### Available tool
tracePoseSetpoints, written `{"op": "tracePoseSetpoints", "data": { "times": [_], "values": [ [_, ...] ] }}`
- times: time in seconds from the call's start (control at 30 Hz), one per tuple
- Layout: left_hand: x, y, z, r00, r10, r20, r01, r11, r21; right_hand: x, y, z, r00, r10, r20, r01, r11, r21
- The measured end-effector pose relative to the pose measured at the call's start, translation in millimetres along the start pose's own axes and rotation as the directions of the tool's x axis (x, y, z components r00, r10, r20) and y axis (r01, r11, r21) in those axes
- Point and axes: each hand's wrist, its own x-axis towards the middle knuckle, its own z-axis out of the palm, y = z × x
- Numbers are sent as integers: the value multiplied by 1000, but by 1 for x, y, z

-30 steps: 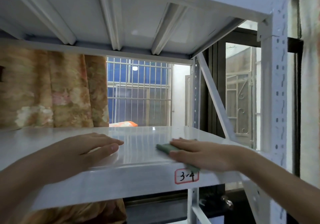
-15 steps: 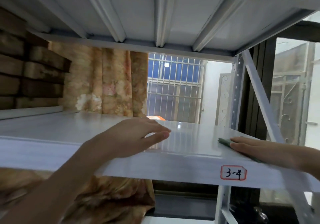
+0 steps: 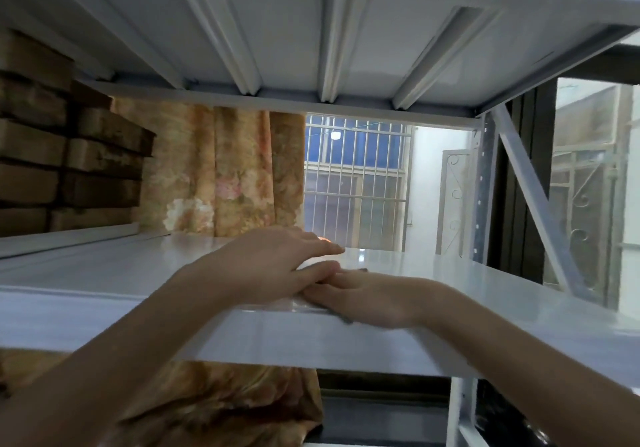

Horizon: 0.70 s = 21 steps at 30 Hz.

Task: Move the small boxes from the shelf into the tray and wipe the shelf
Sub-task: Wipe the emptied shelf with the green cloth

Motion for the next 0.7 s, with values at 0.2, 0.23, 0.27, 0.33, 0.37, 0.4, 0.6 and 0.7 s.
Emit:
{"op": "tracePoseSetpoints", "data": {
  "times": [0.2, 0.23, 0.27, 0.33, 0.37, 0.4, 0.6, 0.7],
  "values": [
    [56, -1, -8, 980, 62, 190, -97, 979, 180, -14, 16, -13, 994, 96, 61, -97, 995, 9],
    [66, 0, -4, 975, 69, 212, -115, 969, 217, -15, 22, -15, 990, 131, 58, -132, 991, 17],
    [75, 1, 1, 969, 79, 235, -139, 959, 248, -15, 29, -17, 985, 167, 51, -168, 986, 8],
    [91, 5, 10, 954, 100, 284, -186, 937, 297, -16, 47, -23, 970, 238, 43, -238, 971, -21],
    [97, 7, 14, 947, 106, 303, -203, 928, 312, -18, 58, -26, 960, 274, 50, -273, 962, -33],
    [102, 10, 18, 942, 112, 317, -218, 920, 324, -19, 73, -31, 949, 311, 57, -309, 950, -42],
    [111, 17, 38, 903, 189, 387, -291, 930, 226, -16, 162, -49, 865, 503, 5, -499, 859, -115],
    [114, 12, 34, 902, 163, 400, -262, 943, 206, -4, 183, -54, 819, 573, 3, -572, 818, -66]
  ]
}}
